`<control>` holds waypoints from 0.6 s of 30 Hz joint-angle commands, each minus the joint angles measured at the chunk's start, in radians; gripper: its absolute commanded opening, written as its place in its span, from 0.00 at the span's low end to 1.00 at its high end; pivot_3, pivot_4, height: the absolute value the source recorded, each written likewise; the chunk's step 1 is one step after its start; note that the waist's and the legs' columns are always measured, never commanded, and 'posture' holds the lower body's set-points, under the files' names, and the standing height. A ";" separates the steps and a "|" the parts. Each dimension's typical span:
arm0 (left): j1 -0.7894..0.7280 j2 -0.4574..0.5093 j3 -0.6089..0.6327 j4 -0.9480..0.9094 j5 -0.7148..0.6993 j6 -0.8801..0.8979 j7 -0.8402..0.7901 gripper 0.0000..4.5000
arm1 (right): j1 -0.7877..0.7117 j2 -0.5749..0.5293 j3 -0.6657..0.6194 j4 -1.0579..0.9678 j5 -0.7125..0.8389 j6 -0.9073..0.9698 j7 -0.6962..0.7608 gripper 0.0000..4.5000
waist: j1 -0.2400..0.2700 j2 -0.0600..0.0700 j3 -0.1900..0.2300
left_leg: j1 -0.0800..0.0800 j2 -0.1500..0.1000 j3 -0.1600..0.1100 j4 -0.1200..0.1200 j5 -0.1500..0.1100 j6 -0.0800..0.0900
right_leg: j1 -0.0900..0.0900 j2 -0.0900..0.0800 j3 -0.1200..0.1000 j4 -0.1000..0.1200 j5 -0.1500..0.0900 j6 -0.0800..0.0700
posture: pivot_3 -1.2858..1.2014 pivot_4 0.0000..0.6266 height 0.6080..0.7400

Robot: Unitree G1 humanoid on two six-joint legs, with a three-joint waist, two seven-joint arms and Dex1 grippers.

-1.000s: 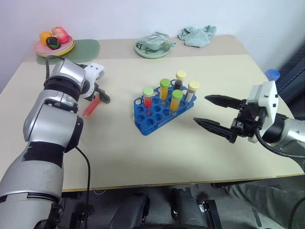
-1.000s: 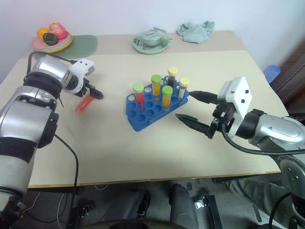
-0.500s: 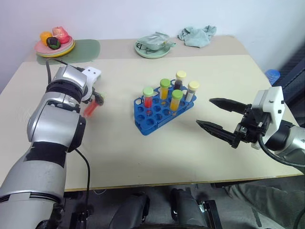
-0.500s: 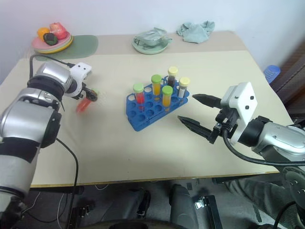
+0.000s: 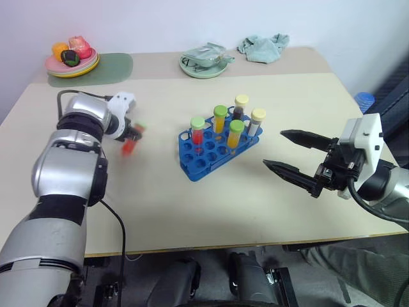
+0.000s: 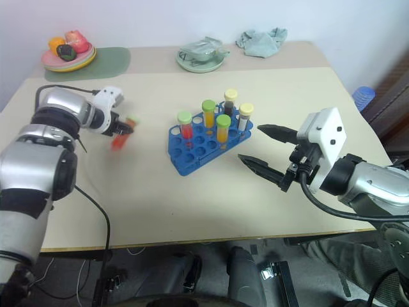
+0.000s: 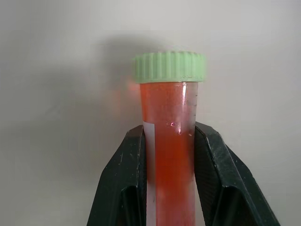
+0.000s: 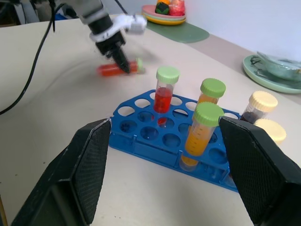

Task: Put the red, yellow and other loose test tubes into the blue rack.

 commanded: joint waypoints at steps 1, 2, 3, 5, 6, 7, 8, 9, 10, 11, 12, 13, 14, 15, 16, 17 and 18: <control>0.284 0.058 0.118 -0.558 -0.161 -0.139 -0.101 0.22 | -0.007 0.002 -0.027 0.009 -0.002 -0.018 0.013 0.83 | -0.012 0.001 0.000 | 0.000 0.000 0.001 0.000 0.000 0.000 | -0.001 0.000 0.001 0.003 0.000 0.000 | 0.52 0.24 1.00; 0.365 0.072 0.150 -0.704 -0.258 -0.052 -0.167 0.22 | -0.012 0.005 -0.021 0.017 -0.006 -0.021 0.016 0.83 | -0.016 0.001 0.000 | 0.001 0.000 0.002 -0.002 0.000 0.000 | -0.002 -0.001 0.001 0.003 0.000 0.000 | 0.52 0.24 1.00; 0.431 0.073 0.187 -0.820 -0.334 -0.019 -0.204 0.22 | -0.016 0.007 -0.015 0.025 -0.010 -0.024 0.021 0.83 | -0.023 0.001 0.000 | 0.002 0.000 0.003 -0.001 0.000 0.000 | -0.001 -0.001 0.001 0.003 0.000 0.000 | 0.52 0.24 1.00; 0.535 0.041 0.270 -0.975 -0.465 -0.006 -0.215 0.22 | -0.017 0.011 -0.001 0.032 -0.018 -0.027 0.031 0.83 | -0.023 0.000 0.000 | 0.001 0.000 0.003 0.000 0.000 0.001 | -0.001 -0.001 0.000 0.003 0.000 0.000 | 0.52 0.24 1.00; 0.580 0.019 0.288 -1.029 -0.493 -0.036 -0.203 0.22 | -0.015 0.012 0.002 0.030 -0.017 -0.026 0.035 0.83 | -0.021 0.000 0.000 | 0.001 0.000 0.003 0.001 0.000 0.000 | -0.001 -0.001 0.000 0.002 0.000 0.000 | 0.52 0.24 1.00; 0.611 0.004 0.296 -1.065 -0.519 -0.041 -0.194 0.22 | -0.014 0.013 0.004 0.030 -0.019 -0.026 0.038 0.83 | -0.020 0.000 0.000 | 0.001 0.000 0.002 0.002 0.000 0.000 | 0.000 -0.001 0.000 0.002 0.000 0.000 | 0.52 0.24 1.00; 0.633 -0.002 0.291 -1.091 -0.530 -0.051 -0.191 0.22 | -0.012 0.014 0.004 0.030 -0.023 -0.026 0.041 0.83 | -0.018 0.000 0.000 | 0.002 0.000 0.002 0.002 0.000 0.000 | 0.001 -0.001 0.000 0.002 0.000 -0.001 | 0.52 0.24 1.00; 0.651 -0.012 0.287 -1.111 -0.541 -0.069 -0.188 0.22 | -0.005 0.014 -0.001 0.026 -0.026 -0.025 0.043 0.83 | -0.019 0.000 0.000 | 0.004 0.000 0.002 0.002 0.000 0.000 | 0.003 -0.001 0.000 0.003 0.000 -0.001 | 0.52 0.24 1.00; 0.661 -0.021 0.278 -1.120 -0.556 -0.086 -0.200 0.22 | 0.004 0.014 -0.011 0.020 -0.027 -0.023 0.041 0.83 | -0.020 0.001 0.000 | 0.006 0.000 0.002 0.002 0.000 0.000 | 0.004 -0.001 0.000 0.003 0.000 -0.001 | 0.52 0.24 1.00; 0.668 -0.026 0.265 -1.124 -0.564 -0.102 -0.208 0.22 | 0.013 0.015 -0.022 0.013 -0.023 -0.020 0.037 0.83 | -0.020 0.001 0.000 | 0.007 0.000 0.002 0.001 0.000 0.000 | 0.006 -0.001 0.000 0.003 0.000 -0.001 | 0.52 0.24 1.00; 0.670 -0.037 0.257 -1.118 -0.564 -0.134 -0.212 0.22 | 0.020 0.014 -0.031 0.007 -0.019 -0.017 0.034 0.83 | -0.020 0.001 0.000 | 0.008 0.000 0.002 0.001 0.000 0.000 | 0.006 -0.001 0.000 0.002 0.000 -0.001 | 0.52 0.24 1.00; 0.669 -0.053 0.252 -1.107 -0.580 -0.164 -0.234 0.22 | 0.034 0.015 -0.043 -0.004 -0.015 -0.014 0.030 0.83 | -0.020 0.001 0.000 | 0.008 0.000 0.002 0.001 0.000 0.000 | 0.006 -0.001 0.000 0.002 0.000 -0.001 | 0.52 0.24 1.00; 0.667 -0.067 0.247 -1.096 -0.593 -0.180 -0.248 0.22 | 0.047 0.014 -0.052 -0.013 -0.013 -0.013 0.027 0.83 | -0.020 0.001 0.000 | 0.008 0.000 0.002 0.001 0.000 0.000 | 0.006 -0.001 0.000 0.002 0.000 -0.001 | 0.52 0.24 1.00; 0.661 -0.091 0.239 -1.084 -0.606 -0.202 -0.261 0.22 | 0.061 0.014 -0.064 -0.024 -0.009 -0.011 0.023 0.83 | -0.019 0.001 0.000 | 0.007 0.000 0.002 0.001 0.000 0.000 | 0.006 -0.001 0.000 0.002 0.000 -0.001 | 0.52 0.24 1.00; 0.652 -0.112 0.226 -1.067 -0.604 -0.224 -0.264 0.22 | 0.071 0.013 -0.074 -0.032 -0.004 -0.009 0.018 0.83 | -0.019 0.001 0.000 | 0.007 0.000 0.002 0.001 0.000 0.000 | 0.006 -0.001 0.000 0.001 0.000 -0.001 | 0.52 0.24 1.00; 0.642 -0.148 0.213 -1.049 -0.593 -0.263 -0.247 0.22 | 0.083 0.012 -0.087 -0.042 -0.001 -0.007 0.012 0.83 | -0.018 0.001 0.000 | 0.007 0.000 0.002 0.000 0.000 0.000 | 0.006 -0.001 0.000 0.001 0.000 -0.001 | 0.52 0.24 1.00; 0.632 -0.183 0.199 -1.033 -0.583 -0.293 -0.226 0.22 | 0.092 0.012 -0.101 -0.051 0.004 -0.004 0.004 0.83 | -0.015 0.001 0.000 | 0.007 0.000 0.002 0.000 0.000 0.000 | 0.006 -0.001 0.000 0.001 0.000 -0.001 | 0.52 0.24 1.00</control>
